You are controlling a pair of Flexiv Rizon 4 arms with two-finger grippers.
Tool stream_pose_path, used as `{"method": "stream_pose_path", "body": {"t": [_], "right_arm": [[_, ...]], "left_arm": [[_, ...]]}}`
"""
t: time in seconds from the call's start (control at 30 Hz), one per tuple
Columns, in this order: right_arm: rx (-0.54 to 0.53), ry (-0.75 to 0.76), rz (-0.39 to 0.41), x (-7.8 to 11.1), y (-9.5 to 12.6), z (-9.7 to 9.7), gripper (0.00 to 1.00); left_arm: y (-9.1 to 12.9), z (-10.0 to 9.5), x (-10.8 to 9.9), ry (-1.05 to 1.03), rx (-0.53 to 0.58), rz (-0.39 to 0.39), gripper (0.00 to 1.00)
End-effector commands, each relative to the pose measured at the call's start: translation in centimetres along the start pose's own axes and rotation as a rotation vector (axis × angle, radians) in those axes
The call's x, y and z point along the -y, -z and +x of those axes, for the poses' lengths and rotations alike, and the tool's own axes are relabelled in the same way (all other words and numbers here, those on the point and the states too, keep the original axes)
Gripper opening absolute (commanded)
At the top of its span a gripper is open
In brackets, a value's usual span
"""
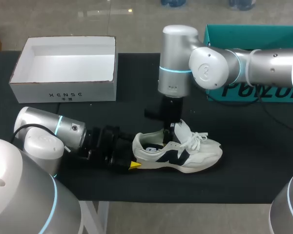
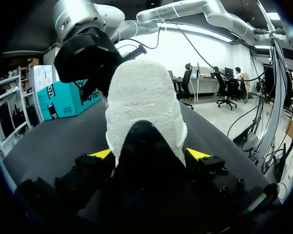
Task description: Take the shoe out of the shoebox, open the shoe tongue, remove and reinsert the insole, then place the shoe into the shoebox
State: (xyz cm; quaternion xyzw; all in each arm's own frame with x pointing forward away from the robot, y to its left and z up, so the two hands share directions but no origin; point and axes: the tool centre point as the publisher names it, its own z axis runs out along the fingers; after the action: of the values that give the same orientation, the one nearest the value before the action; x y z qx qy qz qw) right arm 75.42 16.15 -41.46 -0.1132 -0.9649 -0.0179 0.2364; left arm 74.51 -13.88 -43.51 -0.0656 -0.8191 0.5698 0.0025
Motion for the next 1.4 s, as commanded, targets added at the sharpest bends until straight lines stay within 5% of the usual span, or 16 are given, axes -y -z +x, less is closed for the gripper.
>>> {"method": "stream_pose_path", "body": {"t": [0.03,0.87,1.4], "right_arm": [[-0.013,-0.006,0.014,-0.4,-0.4,-0.5,0.0],[0.046,-0.05,-0.026,1.0,4.2,2.4,0.0],[0.124,-0.098,-0.135,3.5,5.7,3.0,0.0]], "left_arm": [[-0.2,0.0,-0.5,-0.001,0.0,-0.002,0.0],[-0.2,0.0,-0.5,-0.001,0.0,-0.002,0.0],[-0.2,0.0,-0.5,-0.001,0.0,-0.002,0.0]]}}
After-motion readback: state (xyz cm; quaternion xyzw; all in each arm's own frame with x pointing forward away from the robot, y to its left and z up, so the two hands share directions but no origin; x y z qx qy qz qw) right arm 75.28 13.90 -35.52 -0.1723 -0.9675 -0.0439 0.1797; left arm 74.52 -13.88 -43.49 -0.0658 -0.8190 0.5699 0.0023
